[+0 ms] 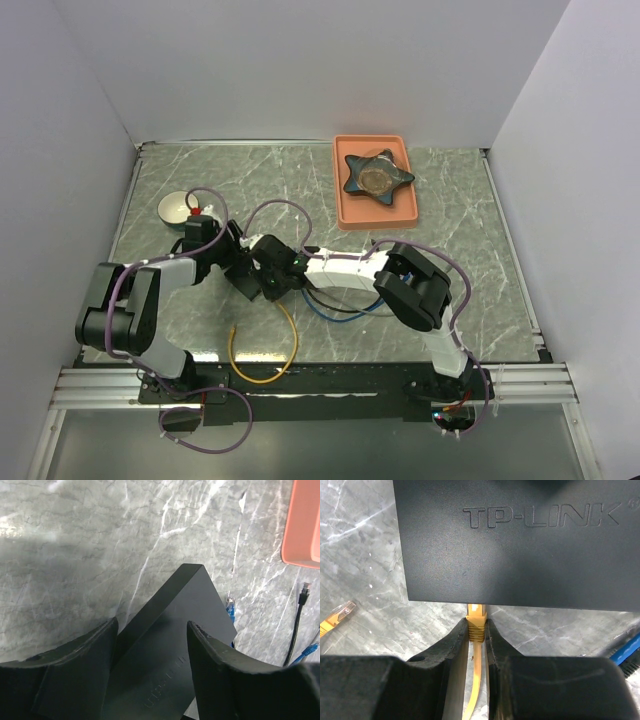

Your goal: Insert the plug into the switch port

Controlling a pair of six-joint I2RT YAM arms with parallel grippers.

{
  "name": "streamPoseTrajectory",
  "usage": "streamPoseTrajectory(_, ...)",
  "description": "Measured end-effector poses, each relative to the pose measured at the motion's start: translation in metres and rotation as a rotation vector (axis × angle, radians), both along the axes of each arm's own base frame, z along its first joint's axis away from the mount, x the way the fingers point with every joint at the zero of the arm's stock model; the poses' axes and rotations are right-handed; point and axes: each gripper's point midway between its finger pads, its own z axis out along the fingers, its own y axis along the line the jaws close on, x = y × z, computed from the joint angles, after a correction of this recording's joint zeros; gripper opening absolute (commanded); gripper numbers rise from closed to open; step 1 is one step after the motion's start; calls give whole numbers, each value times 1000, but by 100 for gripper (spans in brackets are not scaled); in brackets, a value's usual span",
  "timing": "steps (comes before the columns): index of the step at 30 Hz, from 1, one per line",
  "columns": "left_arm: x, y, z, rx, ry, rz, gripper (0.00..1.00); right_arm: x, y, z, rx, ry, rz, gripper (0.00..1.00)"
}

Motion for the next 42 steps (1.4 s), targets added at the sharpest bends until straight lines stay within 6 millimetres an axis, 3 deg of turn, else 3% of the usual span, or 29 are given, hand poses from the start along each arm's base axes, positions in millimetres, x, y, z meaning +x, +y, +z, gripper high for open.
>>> streamPoseTrajectory(3, 1, 1, 1, 8, 26, 2, 68, 0, 1, -1, 9, -2, 0, 3)
streamPoseTrajectory(12, 11, 1, 3, 33, 111, 3, 82, 6, 4, 0, 60, -11, -31, 32)
streamPoseTrajectory(15, 10, 3, 3, 41, 137, 9, 86, 13, 5, 3, 82, -30, -54, 47)
streamPoseTrajectory(21, 7, 22, 7, 112, 173, 75, 96, 17, -17, 16, 88, -66, -100, 92)
streamPoseTrajectory(23, 1, 31, 15, 144, 177, 107, 98, 16, -22, 27, 99, -82, -106, 99)
streamPoseTrajectory(26, 3, 40, 55, 159, 98, 147, 99, 13, -32, 52, 126, -112, -110, 99)
streamPoseTrajectory(32, 21, 33, 205, 47, -279, 173, 96, 17, -42, 126, 236, -219, -138, 99)
streamPoseTrajectory(35, 20, 23, 263, -43, -410, 166, 96, 19, -55, 153, 255, -272, -169, 99)
streamPoseTrajectory(37, 17, 12, 280, -104, -451, 146, 96, 20, -63, 160, 255, -298, -184, 99)
streamPoseTrajectory(39, 14, -6, 281, -161, -464, 109, 96, 19, -75, 155, 227, -310, -199, 99)
streamPoseTrajectory(42, 1, -36, 250, -202, -409, 30, 96, 17, -94, 131, 157, -300, -219, 95)
